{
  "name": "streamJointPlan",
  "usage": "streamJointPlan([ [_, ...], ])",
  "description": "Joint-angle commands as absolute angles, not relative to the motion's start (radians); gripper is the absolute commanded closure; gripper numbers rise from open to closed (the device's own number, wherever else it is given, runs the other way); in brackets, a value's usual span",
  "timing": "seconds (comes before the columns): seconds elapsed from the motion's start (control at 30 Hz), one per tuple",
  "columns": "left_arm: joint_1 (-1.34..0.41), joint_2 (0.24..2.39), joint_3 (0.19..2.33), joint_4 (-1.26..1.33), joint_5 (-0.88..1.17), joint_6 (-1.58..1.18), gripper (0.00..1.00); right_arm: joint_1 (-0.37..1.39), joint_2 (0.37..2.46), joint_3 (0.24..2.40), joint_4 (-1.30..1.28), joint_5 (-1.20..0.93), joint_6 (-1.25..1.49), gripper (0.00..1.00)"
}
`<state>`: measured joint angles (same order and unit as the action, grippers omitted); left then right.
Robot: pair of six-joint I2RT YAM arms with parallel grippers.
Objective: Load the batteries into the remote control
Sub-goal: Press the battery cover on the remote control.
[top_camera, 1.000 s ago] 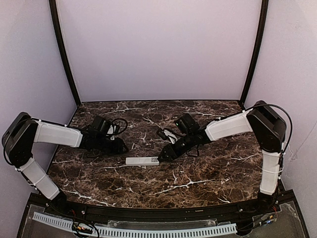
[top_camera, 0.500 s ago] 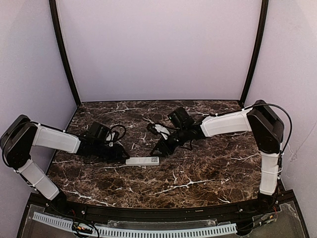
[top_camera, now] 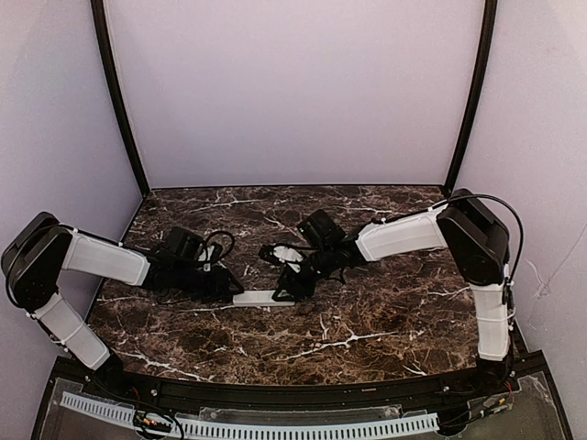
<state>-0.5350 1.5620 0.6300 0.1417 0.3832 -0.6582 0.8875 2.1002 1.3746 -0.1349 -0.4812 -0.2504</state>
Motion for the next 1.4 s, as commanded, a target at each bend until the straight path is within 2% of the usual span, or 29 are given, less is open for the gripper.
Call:
streamJointPlan([
  [0.0, -0.554, 1.576, 0.615, 0.151, 0.392, -0.670, 0.47, 0.912, 2.124, 1.404, -0.121, -0.476, -0.310, 0.45],
  [0.43, -0.586, 1.605, 0.637, 0.116, 0.357, -0.673, 0.52, 0.938, 2.167, 1.411, -0.123, -0.429, -0.338, 0.48],
  [0.63, -0.603, 1.614, 0.655, 0.075, 0.328, -0.664, 0.55, 0.953, 2.168, 1.394, -0.117, -0.393, -0.339, 0.55],
  [0.97, -0.603, 1.604, 0.673, -0.031, 0.247, -0.664, 0.67, 0.962, 2.150, 1.345, -0.092, -0.358, -0.334, 0.61],
  [1.37, -0.603, 1.601, 0.681, -0.085, 0.202, -0.669, 0.75, 0.961, 2.142, 1.314, -0.075, -0.343, -0.326, 0.68],
])
